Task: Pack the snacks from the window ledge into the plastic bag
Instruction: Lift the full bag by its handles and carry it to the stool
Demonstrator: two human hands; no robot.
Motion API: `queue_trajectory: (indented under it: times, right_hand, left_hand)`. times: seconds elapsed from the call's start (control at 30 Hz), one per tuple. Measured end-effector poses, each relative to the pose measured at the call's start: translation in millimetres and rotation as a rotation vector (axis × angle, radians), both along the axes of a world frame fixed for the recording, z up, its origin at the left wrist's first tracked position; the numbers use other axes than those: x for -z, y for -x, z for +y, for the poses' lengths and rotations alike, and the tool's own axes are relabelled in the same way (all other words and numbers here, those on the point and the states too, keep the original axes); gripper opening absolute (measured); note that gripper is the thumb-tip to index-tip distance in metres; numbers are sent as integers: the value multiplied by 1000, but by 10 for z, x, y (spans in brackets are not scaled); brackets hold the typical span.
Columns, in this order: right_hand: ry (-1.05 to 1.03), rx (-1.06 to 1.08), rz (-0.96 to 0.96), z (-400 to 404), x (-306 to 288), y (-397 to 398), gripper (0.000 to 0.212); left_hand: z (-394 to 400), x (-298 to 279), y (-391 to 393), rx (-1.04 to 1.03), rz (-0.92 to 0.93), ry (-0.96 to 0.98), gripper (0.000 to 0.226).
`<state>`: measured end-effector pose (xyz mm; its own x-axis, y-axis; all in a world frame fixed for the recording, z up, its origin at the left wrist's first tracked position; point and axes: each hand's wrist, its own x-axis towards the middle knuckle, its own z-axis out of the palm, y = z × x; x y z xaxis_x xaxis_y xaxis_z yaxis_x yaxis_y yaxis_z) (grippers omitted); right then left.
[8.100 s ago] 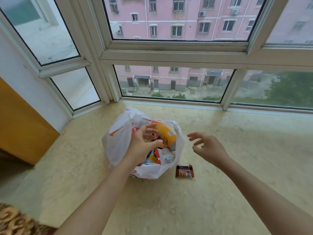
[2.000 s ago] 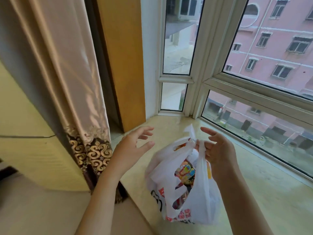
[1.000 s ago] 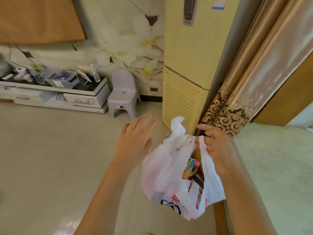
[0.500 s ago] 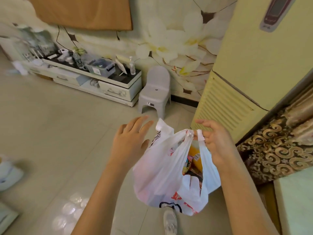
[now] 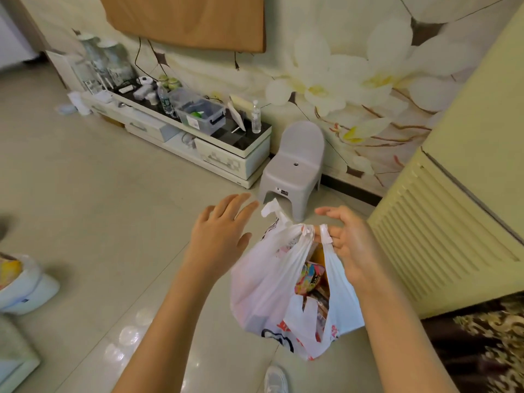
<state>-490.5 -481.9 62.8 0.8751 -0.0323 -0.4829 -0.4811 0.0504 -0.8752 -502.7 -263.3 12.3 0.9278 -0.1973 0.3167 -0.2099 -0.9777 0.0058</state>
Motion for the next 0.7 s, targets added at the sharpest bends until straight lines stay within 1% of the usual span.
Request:
queue_trajectory:
  times: [0.13, 0.37, 0.47, 0.6, 0.7]
  right_hand:
    - [21, -2, -5, 57, 20, -623, 18]
    - [8, 98, -21, 210, 93, -1851, 22]
    - [-10, 148, -3, 328, 109, -2429, 22]
    - [19, 201, -4, 471, 75, -3133, 23]
    - [40, 235, 4, 524, 32, -3632, 23]
  left_hand:
    - [73, 22, -615, -15, 30, -3, 65]
    - [321, 154, -1900, 18, 29, -24, 67]
    - [433, 157, -2558, 57, 65, -31, 68]
    - [575, 111, -3427, 124, 105, -30, 67]
    - [637, 90, -4070, 167, 86, -10, 68]
